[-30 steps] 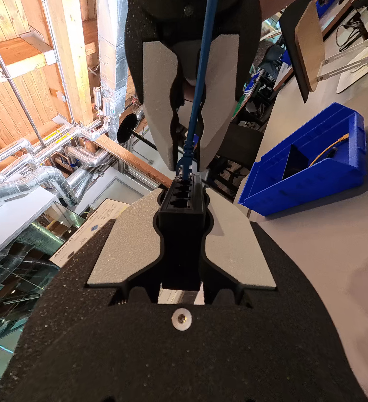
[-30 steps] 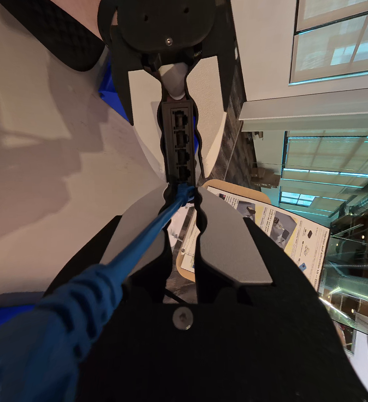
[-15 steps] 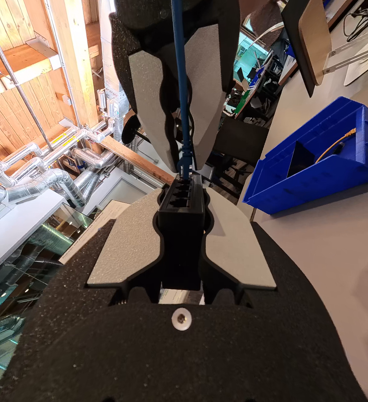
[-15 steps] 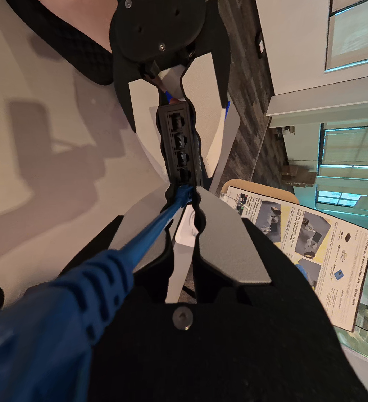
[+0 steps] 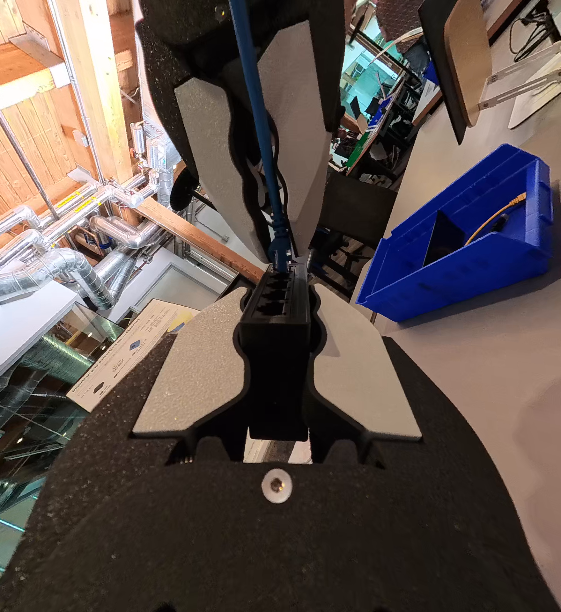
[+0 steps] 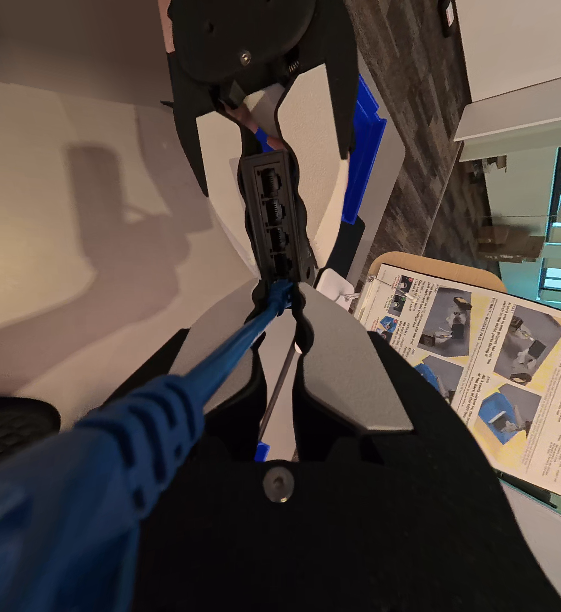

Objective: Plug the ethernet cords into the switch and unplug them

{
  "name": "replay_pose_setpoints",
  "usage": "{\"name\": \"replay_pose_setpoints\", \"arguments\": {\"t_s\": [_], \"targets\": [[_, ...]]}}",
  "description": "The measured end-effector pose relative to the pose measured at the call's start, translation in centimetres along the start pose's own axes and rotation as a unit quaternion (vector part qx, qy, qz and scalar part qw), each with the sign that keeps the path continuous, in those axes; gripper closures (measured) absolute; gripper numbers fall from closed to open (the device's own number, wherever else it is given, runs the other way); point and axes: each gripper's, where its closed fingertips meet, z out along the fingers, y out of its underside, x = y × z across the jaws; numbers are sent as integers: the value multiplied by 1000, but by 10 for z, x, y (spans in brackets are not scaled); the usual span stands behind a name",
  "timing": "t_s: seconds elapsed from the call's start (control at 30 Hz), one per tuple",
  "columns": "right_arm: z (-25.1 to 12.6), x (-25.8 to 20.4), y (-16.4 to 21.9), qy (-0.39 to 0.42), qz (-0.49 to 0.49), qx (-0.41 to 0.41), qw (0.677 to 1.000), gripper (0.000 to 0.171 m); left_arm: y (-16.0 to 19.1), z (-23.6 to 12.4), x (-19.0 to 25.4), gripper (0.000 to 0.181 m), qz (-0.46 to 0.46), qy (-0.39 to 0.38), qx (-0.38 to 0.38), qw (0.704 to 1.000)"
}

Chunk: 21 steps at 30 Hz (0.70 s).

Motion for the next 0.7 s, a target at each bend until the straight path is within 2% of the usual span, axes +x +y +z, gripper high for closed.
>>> {"name": "replay_pose_setpoints", "arguments": {"t_s": [0.2,0.7], "targets": [[0,-3,6,-10,36,-12,999,159,3,4,5,149,9,2,-15,1000],[-5,-10,9,-25,54,1,998,158,2,7,10,149,43,-2,-30,999]]}}
